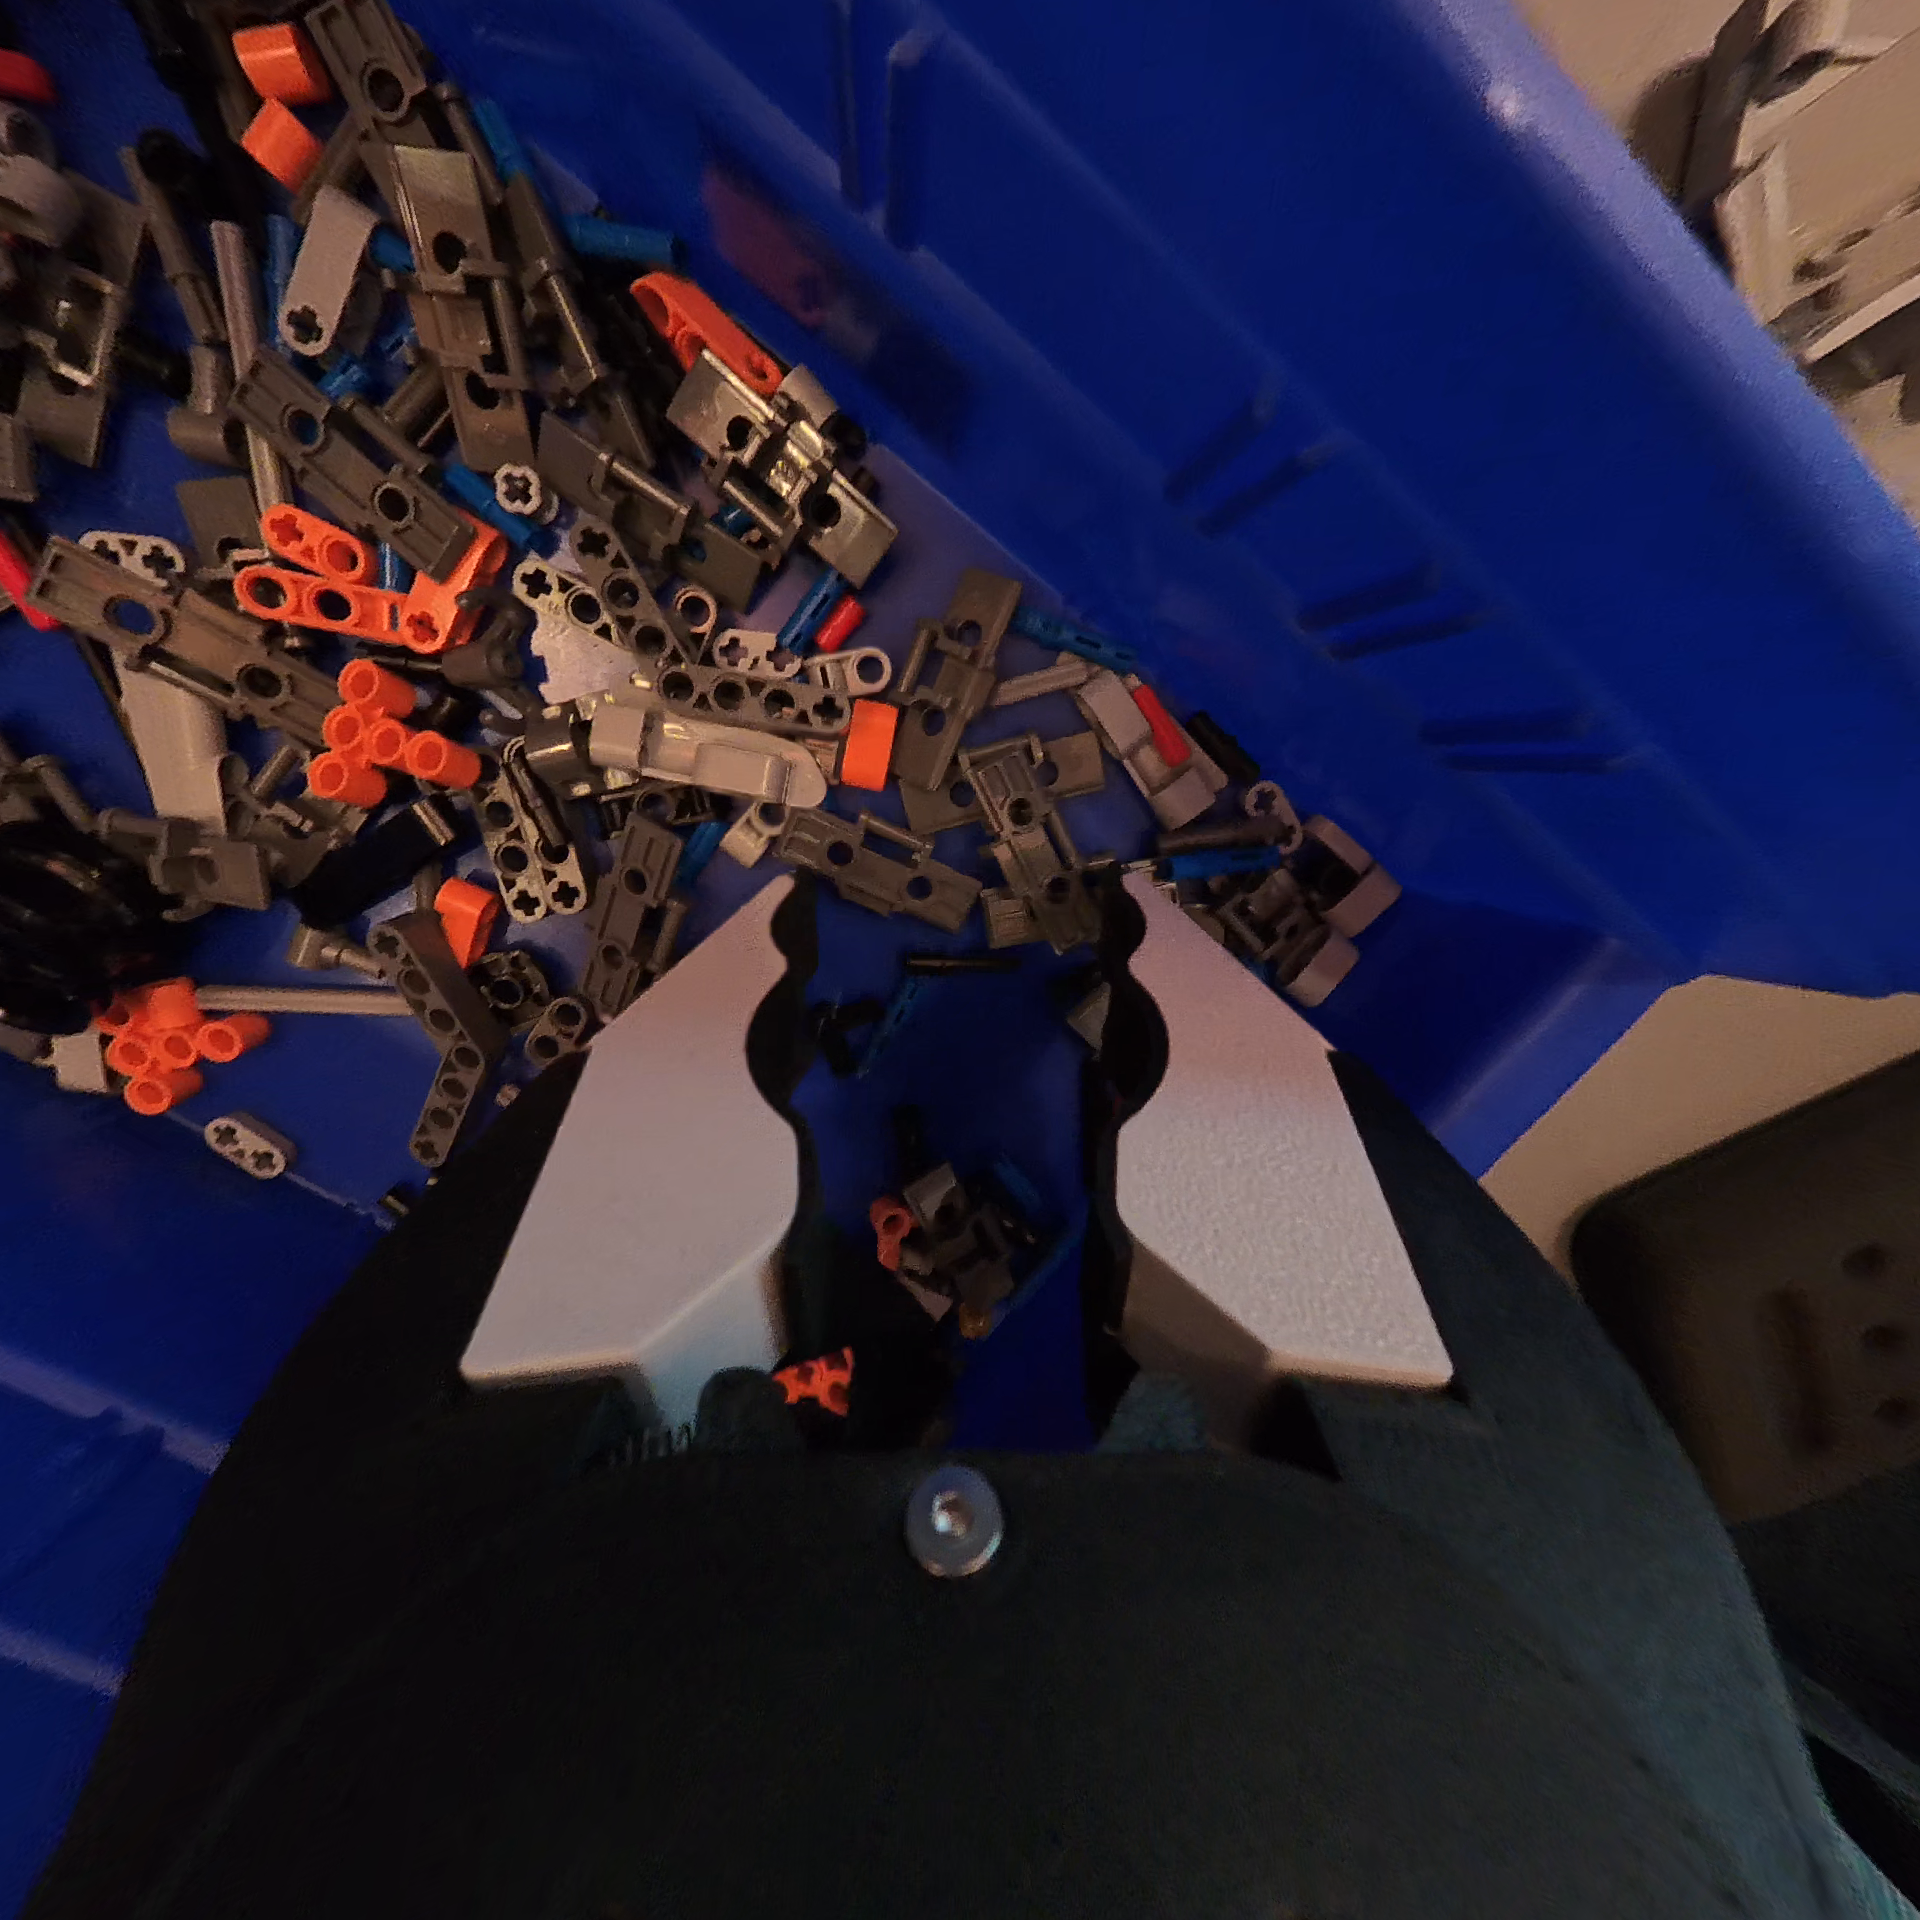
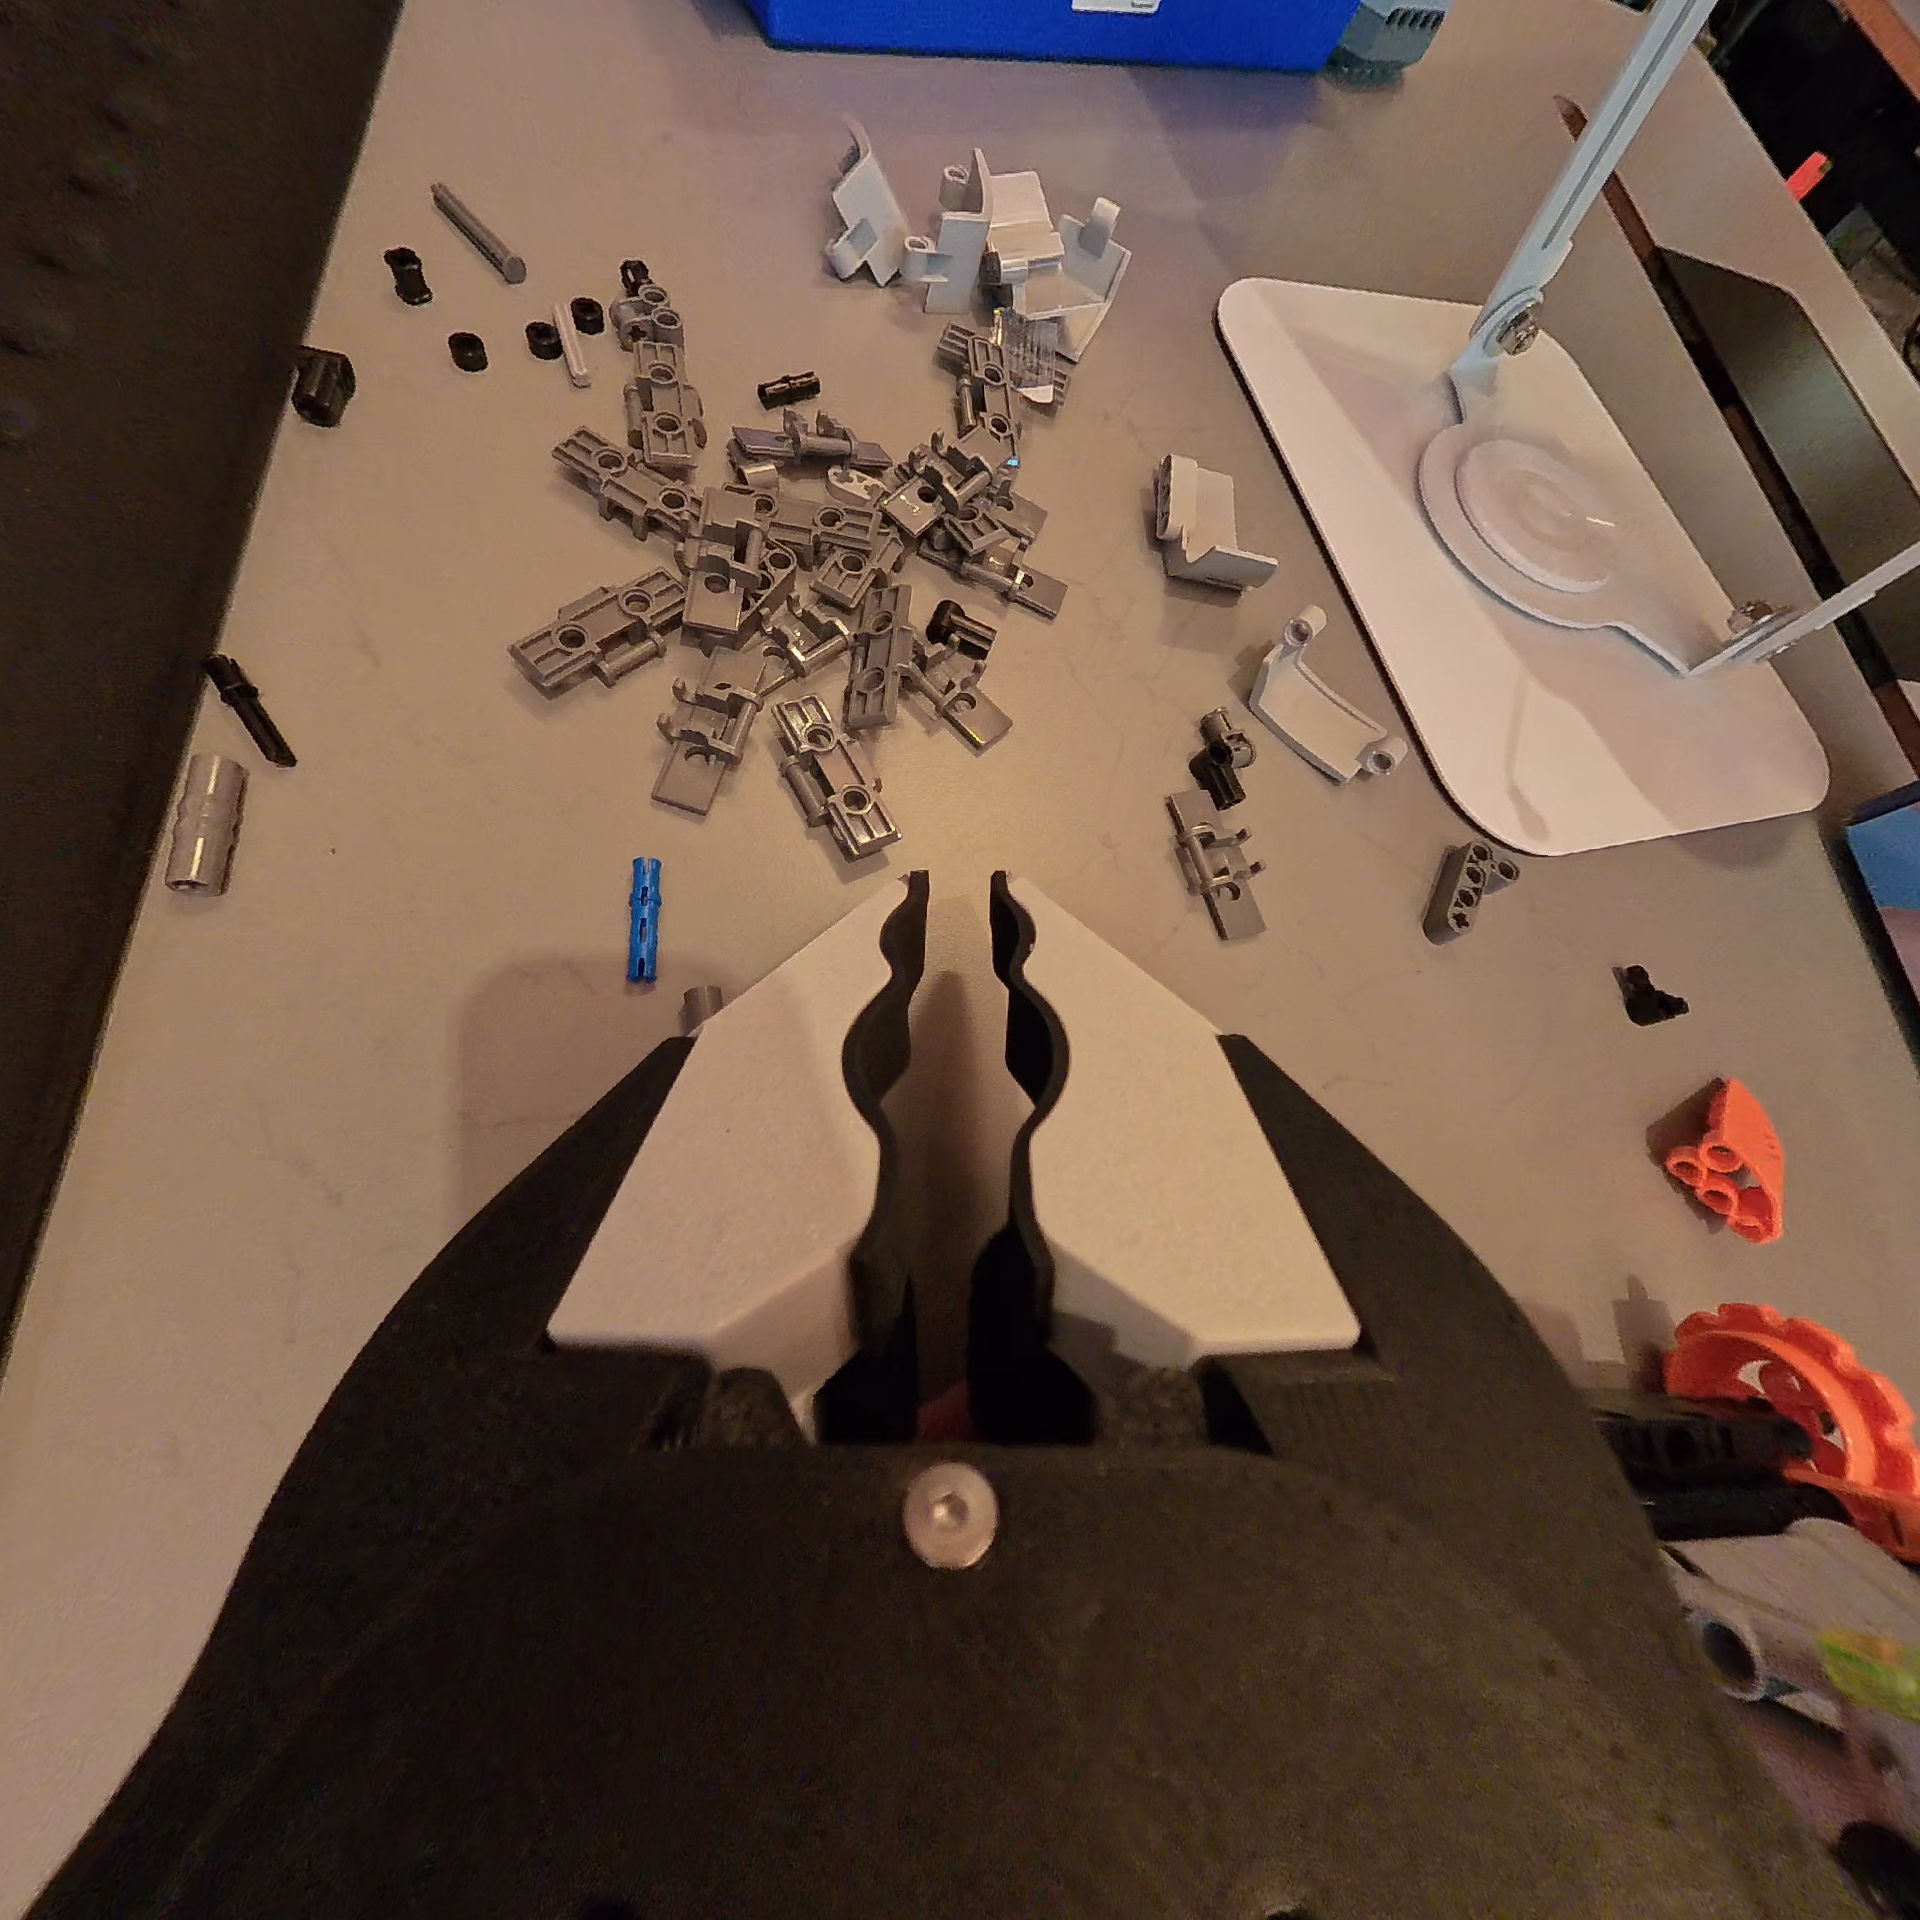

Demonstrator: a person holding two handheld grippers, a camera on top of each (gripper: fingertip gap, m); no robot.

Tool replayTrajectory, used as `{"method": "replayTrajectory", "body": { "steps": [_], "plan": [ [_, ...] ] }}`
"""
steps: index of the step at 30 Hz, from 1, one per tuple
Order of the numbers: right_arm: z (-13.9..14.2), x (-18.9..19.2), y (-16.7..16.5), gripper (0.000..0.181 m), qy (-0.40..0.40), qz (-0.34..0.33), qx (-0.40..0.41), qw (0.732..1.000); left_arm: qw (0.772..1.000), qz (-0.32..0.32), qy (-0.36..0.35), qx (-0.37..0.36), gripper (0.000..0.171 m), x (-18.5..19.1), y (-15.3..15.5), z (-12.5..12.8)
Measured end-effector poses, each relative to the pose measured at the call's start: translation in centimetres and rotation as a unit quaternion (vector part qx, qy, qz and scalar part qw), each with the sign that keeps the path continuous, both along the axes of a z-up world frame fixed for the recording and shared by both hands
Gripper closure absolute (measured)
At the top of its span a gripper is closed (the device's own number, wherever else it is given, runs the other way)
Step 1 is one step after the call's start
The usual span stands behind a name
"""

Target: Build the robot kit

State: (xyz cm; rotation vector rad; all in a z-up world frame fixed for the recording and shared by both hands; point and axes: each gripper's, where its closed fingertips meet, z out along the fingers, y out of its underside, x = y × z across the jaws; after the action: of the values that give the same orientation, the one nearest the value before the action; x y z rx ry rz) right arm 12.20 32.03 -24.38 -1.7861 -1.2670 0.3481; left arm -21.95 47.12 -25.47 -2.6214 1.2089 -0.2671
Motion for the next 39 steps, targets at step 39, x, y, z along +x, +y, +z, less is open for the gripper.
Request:
{"method": "replayTrajectory", "body": {
  "steps": [39],
  "plan": [
    [0.0, 0.0, -0.1, 0.172, -0.001, 0.003, 0.002, 1.0, 0.941, -0.321, -0.107, 0.018, 0.158, 20.4, -14.5, 3.5]
  ]
}}
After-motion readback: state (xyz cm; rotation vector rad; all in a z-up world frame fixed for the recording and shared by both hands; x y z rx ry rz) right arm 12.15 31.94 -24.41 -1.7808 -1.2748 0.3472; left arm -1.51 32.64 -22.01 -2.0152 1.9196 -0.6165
